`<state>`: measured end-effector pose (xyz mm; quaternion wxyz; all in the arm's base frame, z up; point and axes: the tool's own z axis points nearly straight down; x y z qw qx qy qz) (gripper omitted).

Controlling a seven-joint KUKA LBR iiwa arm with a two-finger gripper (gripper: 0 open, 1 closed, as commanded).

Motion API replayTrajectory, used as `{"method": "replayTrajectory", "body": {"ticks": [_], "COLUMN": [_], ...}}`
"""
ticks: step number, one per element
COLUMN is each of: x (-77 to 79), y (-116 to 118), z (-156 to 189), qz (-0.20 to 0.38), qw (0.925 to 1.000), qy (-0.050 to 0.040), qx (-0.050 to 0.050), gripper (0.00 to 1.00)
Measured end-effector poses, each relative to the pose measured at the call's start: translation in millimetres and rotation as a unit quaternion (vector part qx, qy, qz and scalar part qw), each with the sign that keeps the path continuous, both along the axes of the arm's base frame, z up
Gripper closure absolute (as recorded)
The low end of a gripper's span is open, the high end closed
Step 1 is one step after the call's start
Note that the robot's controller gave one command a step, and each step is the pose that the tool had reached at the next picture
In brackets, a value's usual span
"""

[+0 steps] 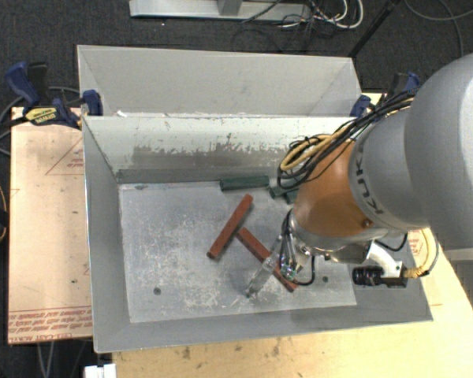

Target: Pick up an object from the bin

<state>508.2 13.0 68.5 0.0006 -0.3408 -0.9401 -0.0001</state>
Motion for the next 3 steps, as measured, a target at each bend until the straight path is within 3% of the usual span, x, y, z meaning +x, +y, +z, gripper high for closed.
{"method": "replayTrajectory", "body": {"ticks": [1, 2, 3], "x": [0.9, 2.5, 4.6], "y": [0, 0, 1], "z": [2, 56, 132], "qz": [0.0, 0.002, 0.004], "qw": [1.0, 1.0, 1.0], "qy": [-0.0013, -0.0036, -0.005], "qx": [0.0, 0.0, 0.0], "gripper": [1.0, 1.0, 1.0]}}
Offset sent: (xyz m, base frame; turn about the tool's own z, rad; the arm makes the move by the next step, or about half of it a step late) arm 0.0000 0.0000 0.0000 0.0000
